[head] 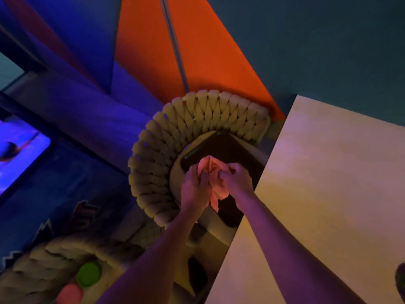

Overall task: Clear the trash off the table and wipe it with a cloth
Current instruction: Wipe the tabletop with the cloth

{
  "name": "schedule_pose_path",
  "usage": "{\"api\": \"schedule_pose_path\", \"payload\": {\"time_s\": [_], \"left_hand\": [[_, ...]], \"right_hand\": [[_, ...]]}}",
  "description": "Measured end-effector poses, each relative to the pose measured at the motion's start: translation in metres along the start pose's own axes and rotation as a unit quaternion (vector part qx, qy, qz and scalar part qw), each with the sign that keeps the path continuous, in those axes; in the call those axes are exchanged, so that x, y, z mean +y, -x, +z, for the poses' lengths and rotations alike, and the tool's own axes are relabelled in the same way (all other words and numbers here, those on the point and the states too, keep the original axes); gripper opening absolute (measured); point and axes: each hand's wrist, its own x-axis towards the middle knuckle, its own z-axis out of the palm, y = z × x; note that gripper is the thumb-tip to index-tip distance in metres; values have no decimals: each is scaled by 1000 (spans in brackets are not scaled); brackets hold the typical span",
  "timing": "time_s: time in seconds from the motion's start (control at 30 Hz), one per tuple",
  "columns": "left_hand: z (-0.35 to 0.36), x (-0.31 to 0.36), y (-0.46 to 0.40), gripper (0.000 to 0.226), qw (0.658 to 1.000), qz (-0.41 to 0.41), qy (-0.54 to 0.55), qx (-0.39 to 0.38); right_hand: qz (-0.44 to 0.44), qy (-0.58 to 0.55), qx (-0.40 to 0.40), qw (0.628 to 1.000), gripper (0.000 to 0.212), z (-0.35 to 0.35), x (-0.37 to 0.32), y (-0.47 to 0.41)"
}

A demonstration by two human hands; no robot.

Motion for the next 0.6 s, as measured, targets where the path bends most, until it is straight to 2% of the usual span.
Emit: {"api": "schedule_pose_path", "payload": {"time_s": [0.4, 0.6], "left_hand": [[62, -73, -130, 33, 998, -14, -37, -57], [103, -118, -184, 38, 996, -31, -50, -67]], "right_hand": [[65, 66, 25, 995, 28, 64, 22, -137], [66, 121, 13, 990, 25, 91, 42, -207]]}}
